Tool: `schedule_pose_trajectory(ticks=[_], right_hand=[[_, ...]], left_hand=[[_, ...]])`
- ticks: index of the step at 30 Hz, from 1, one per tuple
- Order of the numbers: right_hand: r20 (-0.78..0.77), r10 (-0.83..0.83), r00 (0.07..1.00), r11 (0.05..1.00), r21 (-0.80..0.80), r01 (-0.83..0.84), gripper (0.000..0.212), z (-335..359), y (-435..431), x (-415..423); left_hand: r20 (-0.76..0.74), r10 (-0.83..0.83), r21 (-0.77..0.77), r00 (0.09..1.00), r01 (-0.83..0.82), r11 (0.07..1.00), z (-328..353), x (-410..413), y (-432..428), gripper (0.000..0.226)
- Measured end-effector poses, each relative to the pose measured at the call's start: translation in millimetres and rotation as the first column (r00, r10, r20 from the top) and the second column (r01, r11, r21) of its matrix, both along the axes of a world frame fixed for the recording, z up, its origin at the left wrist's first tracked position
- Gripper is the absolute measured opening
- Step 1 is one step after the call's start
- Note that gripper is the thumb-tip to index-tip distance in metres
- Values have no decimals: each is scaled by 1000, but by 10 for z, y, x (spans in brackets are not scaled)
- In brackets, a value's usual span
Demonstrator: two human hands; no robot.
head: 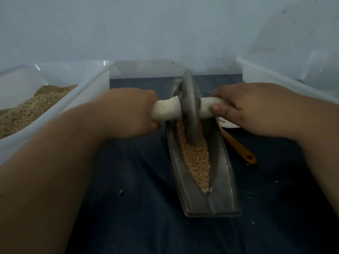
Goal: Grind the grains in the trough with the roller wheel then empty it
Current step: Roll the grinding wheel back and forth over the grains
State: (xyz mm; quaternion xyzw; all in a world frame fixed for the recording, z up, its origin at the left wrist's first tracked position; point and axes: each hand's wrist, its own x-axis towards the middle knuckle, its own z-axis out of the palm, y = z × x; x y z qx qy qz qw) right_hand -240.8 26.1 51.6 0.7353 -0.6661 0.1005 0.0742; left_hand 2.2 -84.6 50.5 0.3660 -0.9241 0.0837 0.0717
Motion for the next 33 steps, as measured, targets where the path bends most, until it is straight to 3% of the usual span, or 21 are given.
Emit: schedule_pose_trajectory(ticks=[2, 4, 7, 11, 13, 15, 19, 22, 26, 29, 33], right_hand=[[-4, 16, 1000, 994, 107, -16, 67, 104, 118, 24], [54, 48, 997, 973, 223, -59, 61, 192, 223, 16], [123, 103, 987, 943, 304, -136, 45, 264, 291, 5], [123, 55, 991, 958, 274, -88, 53, 198, 199, 2], [146, 31, 989, 983, 175, -57, 58, 60, 94, -40], [142, -19, 990, 999, 28, 15, 52, -84, -43, -79], [-16, -101, 995, 966, -241, 94, 49, -227, -247, -66], [-5, -88, 996, 962, -261, 83, 55, -211, -259, -54], [74, -74, 995, 995, -66, 79, 56, -93, -131, -52], [48, -39, 998, 996, 77, 35, 58, 64, 32, -6], [119, 10, 993, 978, 206, -34, 64, 246, 256, 80]], left_hand=[[52, -21, 156, 998, 12, 988, 77, 47, 61, 32], [75, -56, 308, 996, 31, 951, 152, 106, 124, 32], [88, -96, 387, 991, 55, 920, 194, 136, 178, 31], [26, -35, 191, 999, 29, 981, 79, 66, 98, 24], [-58, 18, -39, 998, -20, 999, -38, -29, 28, 21], [-138, 74, -258, 988, -108, 960, -152, -160, -29, 19], [-192, 182, -340, 964, -239, 909, -277, -290, -138, 36], [-240, 133, -287, 962, -201, 937, -268, -263, -176, 28], [-138, 101, -168, 985, -124, 978, -171, -156, -119, 22], [11, 71, 47, 997, -72, 996, -19, -48, -27, 25], [91, -22, 364, 996, -13, 931, 141, 75, 160, 20]])
